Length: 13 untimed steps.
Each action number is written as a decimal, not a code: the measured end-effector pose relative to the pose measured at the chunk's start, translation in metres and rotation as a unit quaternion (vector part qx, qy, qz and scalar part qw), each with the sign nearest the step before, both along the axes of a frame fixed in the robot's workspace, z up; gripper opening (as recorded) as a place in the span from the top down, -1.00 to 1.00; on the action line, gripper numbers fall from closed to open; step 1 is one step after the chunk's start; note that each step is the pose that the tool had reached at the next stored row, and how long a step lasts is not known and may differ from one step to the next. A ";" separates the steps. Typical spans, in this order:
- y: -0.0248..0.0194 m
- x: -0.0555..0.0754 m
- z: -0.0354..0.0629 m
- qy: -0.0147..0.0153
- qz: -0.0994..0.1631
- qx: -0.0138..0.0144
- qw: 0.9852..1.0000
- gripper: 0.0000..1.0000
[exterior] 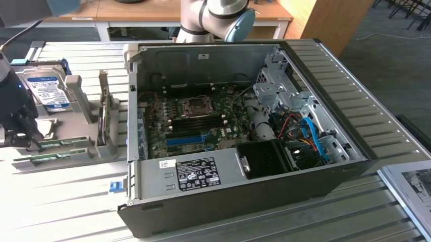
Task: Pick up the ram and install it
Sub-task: 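Pick up the ram and move it above insertion slot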
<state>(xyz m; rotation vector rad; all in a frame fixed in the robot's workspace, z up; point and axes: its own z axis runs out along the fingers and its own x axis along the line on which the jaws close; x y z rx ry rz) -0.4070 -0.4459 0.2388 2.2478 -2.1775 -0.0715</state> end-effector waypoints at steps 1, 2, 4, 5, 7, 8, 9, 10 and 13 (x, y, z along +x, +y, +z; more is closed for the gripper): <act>0.0000 0.000 -0.0010 0.000 0.000 0.000 1.000 0.38; -0.0001 0.000 -0.0019 0.000 0.000 0.000 1.000 0.38; -0.0001 0.000 -0.0037 0.000 0.000 0.000 1.000 0.38; -0.0002 0.000 -0.0046 0.000 0.000 0.000 1.000 0.38; -0.0002 0.000 -0.0064 0.000 0.000 0.000 1.000 0.38; -0.0003 0.000 -0.0073 0.000 0.000 0.000 1.000 0.38; -0.0003 0.000 -0.0082 0.000 0.000 0.000 1.000 0.38; -0.0003 0.000 -0.0090 0.000 0.000 0.000 1.000 0.38; -0.0004 0.000 -0.0117 0.000 0.000 0.000 1.000 0.38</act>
